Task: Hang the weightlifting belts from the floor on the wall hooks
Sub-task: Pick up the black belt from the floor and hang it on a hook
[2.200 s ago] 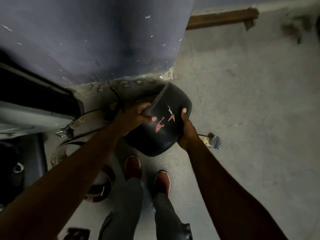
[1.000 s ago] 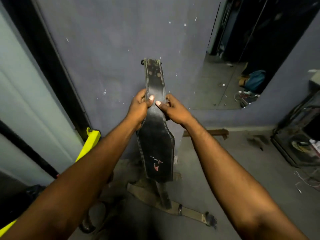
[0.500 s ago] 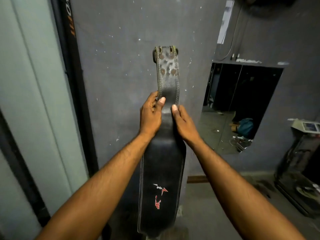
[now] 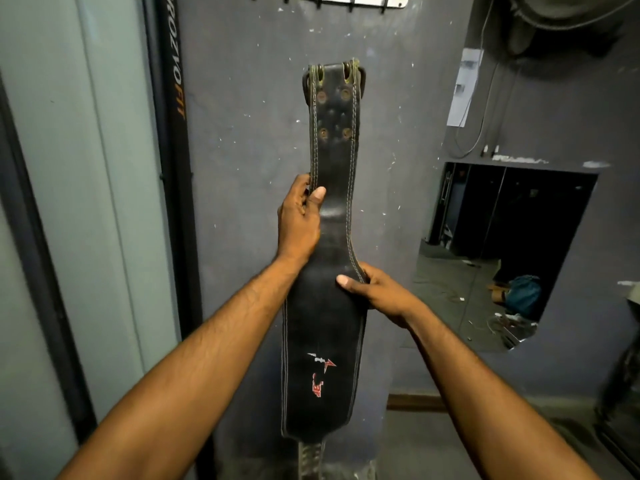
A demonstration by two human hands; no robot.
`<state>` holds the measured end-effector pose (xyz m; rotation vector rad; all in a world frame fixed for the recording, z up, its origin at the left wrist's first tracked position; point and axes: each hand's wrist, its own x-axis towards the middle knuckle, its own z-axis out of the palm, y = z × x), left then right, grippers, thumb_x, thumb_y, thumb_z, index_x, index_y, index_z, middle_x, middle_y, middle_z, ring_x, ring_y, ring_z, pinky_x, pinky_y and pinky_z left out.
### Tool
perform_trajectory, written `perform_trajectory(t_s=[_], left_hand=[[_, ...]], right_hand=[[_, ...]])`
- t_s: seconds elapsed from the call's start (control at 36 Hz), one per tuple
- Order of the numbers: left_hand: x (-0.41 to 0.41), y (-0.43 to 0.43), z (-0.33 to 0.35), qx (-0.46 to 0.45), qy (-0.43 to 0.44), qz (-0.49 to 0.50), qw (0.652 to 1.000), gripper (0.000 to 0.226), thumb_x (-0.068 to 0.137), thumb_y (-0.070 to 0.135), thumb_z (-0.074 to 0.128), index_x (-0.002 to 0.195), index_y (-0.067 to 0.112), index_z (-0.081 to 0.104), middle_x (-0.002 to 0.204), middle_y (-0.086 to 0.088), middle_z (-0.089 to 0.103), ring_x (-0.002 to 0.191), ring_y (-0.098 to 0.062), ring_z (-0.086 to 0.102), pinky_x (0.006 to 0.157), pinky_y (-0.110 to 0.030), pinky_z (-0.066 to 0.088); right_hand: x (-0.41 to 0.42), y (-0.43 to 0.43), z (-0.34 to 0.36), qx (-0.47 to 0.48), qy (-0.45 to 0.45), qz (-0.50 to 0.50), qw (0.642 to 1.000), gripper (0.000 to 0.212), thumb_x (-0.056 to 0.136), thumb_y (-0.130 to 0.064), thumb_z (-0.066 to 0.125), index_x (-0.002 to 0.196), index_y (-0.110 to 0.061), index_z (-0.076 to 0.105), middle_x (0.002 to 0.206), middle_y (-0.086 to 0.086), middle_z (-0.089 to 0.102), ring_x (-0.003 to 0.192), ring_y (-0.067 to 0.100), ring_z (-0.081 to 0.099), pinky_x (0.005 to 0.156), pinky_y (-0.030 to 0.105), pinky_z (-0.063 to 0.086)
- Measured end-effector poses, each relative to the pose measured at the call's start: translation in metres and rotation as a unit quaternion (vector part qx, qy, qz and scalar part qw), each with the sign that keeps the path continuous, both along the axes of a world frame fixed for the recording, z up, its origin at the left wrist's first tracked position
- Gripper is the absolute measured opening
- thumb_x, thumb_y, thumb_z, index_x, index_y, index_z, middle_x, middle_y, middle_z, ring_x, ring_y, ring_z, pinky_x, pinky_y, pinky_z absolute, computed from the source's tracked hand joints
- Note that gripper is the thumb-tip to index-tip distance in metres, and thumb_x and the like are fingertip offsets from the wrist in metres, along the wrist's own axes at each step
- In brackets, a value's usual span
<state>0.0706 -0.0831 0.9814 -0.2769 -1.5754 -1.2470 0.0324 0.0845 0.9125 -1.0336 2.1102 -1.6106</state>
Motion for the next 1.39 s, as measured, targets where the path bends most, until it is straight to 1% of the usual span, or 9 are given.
perform_trajectory(t_s=[0.17, 0.33, 0.47, 0.58, 0.67, 0.81, 1.03, 1.17, 1.39], left_hand=[[-0.007, 0.011, 0.008, -0.008, 0.018, 0.053, 0.998, 0.021, 0.101, 0.019, 0.053, 0.115, 0.005, 0.060, 0.100, 0.002, 0.068, 0.089, -0.004, 0.061, 0.082, -0.020, 0.048], [-0.012, 0.015, 0.025, 0.029, 0.013, 0.075, 0.997, 0.018, 0.101, 0.017, 0.053, 0.116, 0.009, 0.060, 0.091, 0.015, 0.064, 0.079, 0.007, 0.058, 0.076, -0.013, 0.046], [-0.014, 0.023, 0.032, 0.030, 0.009, 0.083, 0.996, 0.017, 0.101, 0.017, 0.053, 0.116, 0.015, 0.060, 0.089, 0.021, 0.059, 0.074, 0.013, 0.056, 0.071, -0.006, 0.042], [-0.013, 0.029, 0.036, 0.031, 0.017, 0.087, 0.996, 0.021, 0.100, 0.018, 0.054, 0.119, 0.010, 0.061, 0.092, 0.014, 0.063, 0.079, 0.003, 0.058, 0.073, -0.011, 0.045], [-0.011, 0.030, 0.039, 0.015, 0.028, 0.086, 0.996, 0.021, 0.100, 0.019, 0.054, 0.117, 0.009, 0.061, 0.094, 0.008, 0.065, 0.084, -0.007, 0.061, 0.075, -0.014, 0.047], [-0.007, 0.025, 0.049, 0.031, 0.033, 0.088, 0.995, 0.023, 0.100, 0.023, 0.054, 0.120, 0.014, 0.061, 0.100, 0.006, 0.066, 0.089, -0.010, 0.062, 0.081, -0.023, 0.051], [-0.005, 0.024, 0.047, 0.032, 0.028, 0.085, 0.995, 0.022, 0.099, 0.024, 0.054, 0.119, 0.016, 0.062, 0.101, 0.005, 0.068, 0.092, -0.013, 0.064, 0.082, -0.025, 0.051], [0.000, 0.019, 0.052, 0.026, 0.023, 0.078, 0.996, 0.022, 0.101, 0.022, 0.054, 0.121, 0.015, 0.060, 0.102, 0.007, 0.066, 0.093, -0.009, 0.063, 0.081, -0.015, 0.049], [0.011, 0.016, 0.057, -0.013, -0.008, 0.057, 0.998, 0.024, 0.102, 0.023, 0.052, 0.122, 0.013, 0.059, 0.101, 0.007, 0.066, 0.091, -0.009, 0.061, 0.083, -0.019, 0.049]], right_hand=[[-0.001, 0.004, 0.001, -0.100, 0.031, -0.059, 0.993, 0.030, 0.093, -0.017, 0.068, 0.122, -0.021, 0.062, 0.116, 0.000, 0.073, 0.105, 0.014, 0.071, 0.091, 0.028, 0.057], [-0.004, 0.019, -0.010, -0.063, 0.010, -0.080, 0.995, 0.051, 0.091, -0.057, 0.061, 0.134, -0.032, 0.052, 0.128, -0.008, 0.067, 0.115, 0.010, 0.065, 0.103, 0.039, 0.052], [-0.005, 0.029, -0.021, -0.081, 0.044, -0.105, 0.990, 0.038, 0.094, -0.044, 0.063, 0.128, -0.029, 0.057, 0.124, -0.003, 0.069, 0.112, 0.013, 0.068, 0.101, 0.043, 0.054], [0.002, 0.025, -0.027, -0.128, 0.085, -0.166, 0.974, 0.034, 0.090, -0.048, 0.064, 0.120, -0.033, 0.062, 0.117, -0.006, 0.072, 0.110, 0.011, 0.068, 0.102, 0.046, 0.052], [0.006, 0.029, -0.024, -0.113, 0.050, -0.130, 0.984, 0.045, 0.089, -0.056, 0.064, 0.128, -0.033, 0.060, 0.123, -0.008, 0.070, 0.115, 0.011, 0.066, 0.103, 0.043, 0.051], [0.005, 0.049, -0.030, -0.040, -0.046, -0.012, 0.998, 0.029, 0.093, -0.032, 0.067, 0.120, -0.032, 0.057, 0.117, -0.007, 0.072, 0.108, 0.012, 0.070, 0.087, 0.025, 0.057], [0.010, 0.038, -0.051, -0.110, -0.028, -0.065, 0.991, 0.034, 0.091, -0.023, 0.072, 0.122, -0.027, 0.058, 0.118, -0.001, 0.072, 0.106, 0.014, 0.071, 0.088, 0.029, 0.059], [0.015, 0.038, -0.070, -0.043, -0.057, -0.029, 0.997, 0.050, 0.088, -0.040, 0.071, 0.132, -0.029, 0.050, 0.128, -0.002, 0.067, 0.113, 0.014, 0.068, 0.098, 0.036, 0.056], [0.016, 0.030, -0.057, -0.033, -0.091, 0.021, 0.995, 0.043, 0.090, -0.045, 0.063, 0.128, -0.026, 0.056, 0.125, -0.001, 0.070, 0.115, 0.019, 0.067, 0.096, 0.040, 0.055]])
